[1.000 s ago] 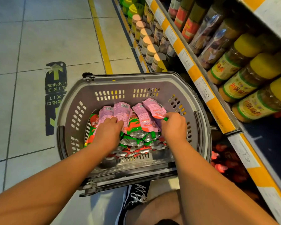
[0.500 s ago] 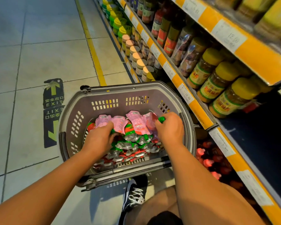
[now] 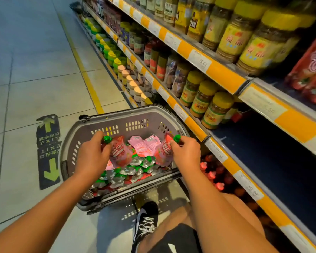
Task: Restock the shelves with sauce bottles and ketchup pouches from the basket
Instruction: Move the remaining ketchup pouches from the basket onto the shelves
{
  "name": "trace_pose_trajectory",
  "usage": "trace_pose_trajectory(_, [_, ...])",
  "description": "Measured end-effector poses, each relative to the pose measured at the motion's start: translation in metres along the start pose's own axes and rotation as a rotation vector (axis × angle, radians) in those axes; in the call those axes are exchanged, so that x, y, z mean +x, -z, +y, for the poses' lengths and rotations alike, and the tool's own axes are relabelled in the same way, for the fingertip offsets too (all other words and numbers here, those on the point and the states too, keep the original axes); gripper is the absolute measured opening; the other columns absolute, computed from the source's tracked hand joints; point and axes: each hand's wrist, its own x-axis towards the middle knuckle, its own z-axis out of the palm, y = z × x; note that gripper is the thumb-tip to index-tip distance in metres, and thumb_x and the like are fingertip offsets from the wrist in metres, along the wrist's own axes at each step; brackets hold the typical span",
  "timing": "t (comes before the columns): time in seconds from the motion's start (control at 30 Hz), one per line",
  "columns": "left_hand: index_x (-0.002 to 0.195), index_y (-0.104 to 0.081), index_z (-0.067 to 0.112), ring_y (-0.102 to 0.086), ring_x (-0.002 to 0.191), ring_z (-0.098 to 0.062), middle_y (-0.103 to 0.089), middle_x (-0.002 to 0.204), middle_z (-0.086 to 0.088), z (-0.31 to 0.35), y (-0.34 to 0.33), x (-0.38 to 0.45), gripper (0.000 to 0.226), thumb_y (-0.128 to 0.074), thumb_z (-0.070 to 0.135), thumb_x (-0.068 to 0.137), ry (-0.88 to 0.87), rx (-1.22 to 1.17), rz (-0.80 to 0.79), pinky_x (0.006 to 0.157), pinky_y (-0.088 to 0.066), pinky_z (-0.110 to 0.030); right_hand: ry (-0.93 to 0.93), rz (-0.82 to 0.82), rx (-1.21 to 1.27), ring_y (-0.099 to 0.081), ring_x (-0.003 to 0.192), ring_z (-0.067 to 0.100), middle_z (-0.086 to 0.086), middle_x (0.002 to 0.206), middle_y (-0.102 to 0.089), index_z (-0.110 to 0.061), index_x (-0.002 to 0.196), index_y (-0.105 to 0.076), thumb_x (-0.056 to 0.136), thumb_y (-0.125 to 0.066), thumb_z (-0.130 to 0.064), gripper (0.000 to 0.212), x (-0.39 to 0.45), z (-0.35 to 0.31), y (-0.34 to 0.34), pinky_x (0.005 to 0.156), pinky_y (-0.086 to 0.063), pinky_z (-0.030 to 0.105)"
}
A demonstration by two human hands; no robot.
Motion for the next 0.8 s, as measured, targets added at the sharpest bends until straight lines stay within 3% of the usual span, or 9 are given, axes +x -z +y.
trace_pose_trajectory(0.07, [0.087,-0.048,0.023,-0.063,0.066,-0.020,-0.066,0.072,0.005,0.012,0.007,-0.001,0.029,-0.068,0.043,0.096,-0.002,-0.052,0.017,0.053,-0.052,-0.042,-0.018,0.042,0.076,-0.067,0.076,0.022,0.000,0.079,-0.071,-0.016,0.090,-0.076,0.093,-0.072,-0.033,0.018,-0.007,0.001,0.011,0.067,-0.056,0.038])
trace_pose_trajectory(0.2, [0.085,-0.052,0.023,-0.062,0.065,-0.009,-0.065,0.071,0.010,0.038,0.017,-0.001,0.030,-0.072,0.045,0.092,-0.050,-0.140,0.036,0.054,-0.051,-0.039,-0.067,0.145,0.167,-0.063,0.066,0.020,-0.004,0.065,-0.063,-0.019,0.069,-0.061,0.093,-0.071,-0.034,0.030,-0.019,0.006,0.034,0.060,-0.052,0.036])
trace_pose_trajectory(0.33, [0.087,-0.051,0.022,-0.068,0.071,-0.018,-0.068,0.076,0.007,0.067,0.028,-0.001,0.031,-0.073,0.042,0.094,-0.069,-0.261,0.019,0.058,-0.057,-0.047,-0.101,0.239,0.227,-0.062,0.065,0.018,-0.005,0.064,-0.062,-0.019,0.066,-0.059,0.093,-0.071,-0.035,0.034,-0.032,0.011,0.054,0.054,-0.045,0.030])
trace_pose_trajectory(0.47, [0.092,-0.056,0.024,-0.070,0.077,-0.016,-0.070,0.081,0.007,0.101,0.040,-0.007,0.024,-0.074,0.040,0.093,-0.124,-0.352,0.016,0.060,-0.060,-0.052,-0.079,0.323,0.350,-0.067,0.072,0.010,-0.007,0.073,-0.069,-0.020,0.075,-0.070,0.093,-0.072,-0.032,0.022,-0.048,0.017,0.080,0.060,-0.053,0.030])
trace_pose_trajectory(0.53, [0.089,-0.057,0.022,-0.068,0.075,-0.013,-0.068,0.080,0.005,0.120,0.046,-0.011,0.024,-0.076,0.037,0.093,-0.168,-0.377,0.039,0.061,-0.059,-0.051,-0.077,0.406,0.413,-0.065,0.069,0.001,-0.009,0.072,-0.068,-0.025,0.072,-0.067,0.093,-0.074,-0.033,0.023,-0.061,0.020,0.096,0.053,-0.046,0.014])
trace_pose_trajectory(0.63, [0.087,-0.056,0.016,-0.067,0.075,-0.022,-0.067,0.078,-0.003,0.151,0.051,-0.020,0.024,-0.075,0.030,0.094,-0.224,-0.449,0.020,0.063,-0.059,-0.054,-0.088,0.513,0.497,-0.064,0.070,-0.007,-0.009,0.069,-0.067,-0.027,0.072,-0.066,0.092,-0.075,-0.036,0.024,-0.080,0.028,0.124,0.049,-0.042,0.007])
trace_pose_trajectory(0.7, [0.086,-0.055,0.011,-0.061,0.068,-0.004,-0.066,0.074,0.007,0.171,0.050,-0.027,0.023,-0.073,0.022,0.096,-0.289,-0.494,0.027,0.057,-0.057,-0.039,-0.068,0.573,0.519,-0.065,0.069,-0.004,-0.014,0.072,-0.069,-0.024,0.073,-0.068,0.092,-0.075,-0.035,0.023,-0.092,0.037,0.146,0.049,-0.043,0.009])
trace_pose_trajectory(0.73, [0.085,-0.055,0.013,-0.057,0.064,0.005,-0.064,0.070,0.017,0.180,0.048,-0.032,0.021,-0.072,0.019,0.096,-0.331,-0.500,0.034,0.052,-0.052,-0.021,-0.063,0.602,0.527,-0.066,0.068,-0.002,-0.016,0.074,-0.070,-0.024,0.073,-0.068,0.092,-0.074,-0.034,0.023,-0.099,0.043,0.157,0.050,-0.044,0.010])
trace_pose_trajectory(0.8, [0.085,-0.056,0.017,-0.054,0.060,0.010,-0.059,0.066,0.028,0.197,0.044,-0.041,0.020,-0.071,0.018,0.097,-0.384,-0.479,0.023,0.050,-0.038,-0.004,-0.053,0.664,0.536,-0.068,0.069,0.001,-0.015,0.074,-0.071,-0.025,0.074,-0.070,0.093,-0.074,-0.034,0.021,-0.112,0.057,0.178,0.051,-0.047,0.012])
